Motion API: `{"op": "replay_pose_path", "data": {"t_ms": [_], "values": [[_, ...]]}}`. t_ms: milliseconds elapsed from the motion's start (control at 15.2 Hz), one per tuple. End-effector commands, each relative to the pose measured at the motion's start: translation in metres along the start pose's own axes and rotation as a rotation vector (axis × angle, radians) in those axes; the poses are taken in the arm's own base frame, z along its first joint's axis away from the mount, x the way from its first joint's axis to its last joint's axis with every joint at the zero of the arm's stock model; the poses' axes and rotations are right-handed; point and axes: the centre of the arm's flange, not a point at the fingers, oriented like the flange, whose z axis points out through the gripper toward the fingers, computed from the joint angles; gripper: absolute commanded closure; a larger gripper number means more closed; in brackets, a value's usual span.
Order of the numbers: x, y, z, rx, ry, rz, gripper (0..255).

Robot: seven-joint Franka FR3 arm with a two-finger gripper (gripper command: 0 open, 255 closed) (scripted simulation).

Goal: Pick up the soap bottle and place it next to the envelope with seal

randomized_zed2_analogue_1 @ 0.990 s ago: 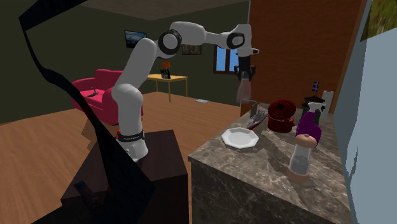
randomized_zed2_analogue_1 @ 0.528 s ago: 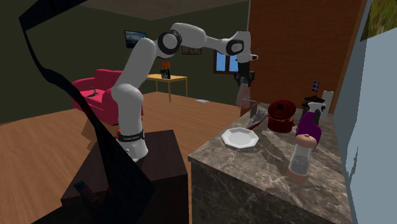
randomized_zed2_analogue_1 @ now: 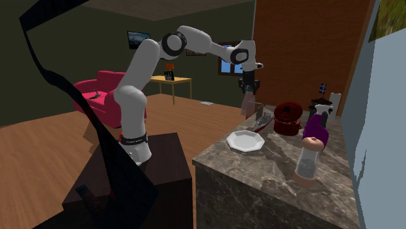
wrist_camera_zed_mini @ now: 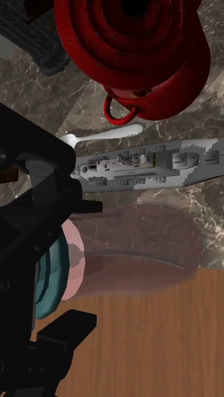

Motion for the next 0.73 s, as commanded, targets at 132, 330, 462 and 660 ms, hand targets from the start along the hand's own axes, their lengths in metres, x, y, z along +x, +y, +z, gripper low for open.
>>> {"op": "replay_pose_path", "data": {"t_ms": [132, 330, 462, 660], "values": [[-0.004, -0.001, 0.020, -0.001, 0.001, 0.000, 255], [-0.008, -0.001, 0.035, -0.001, 0.001, 0.000, 255], [-0.010, -0.001, 0.045, -0.001, 0.001, 0.000, 255], [-0.013, -0.001, 0.056, -0.001, 0.001, 0.000, 255]]}}
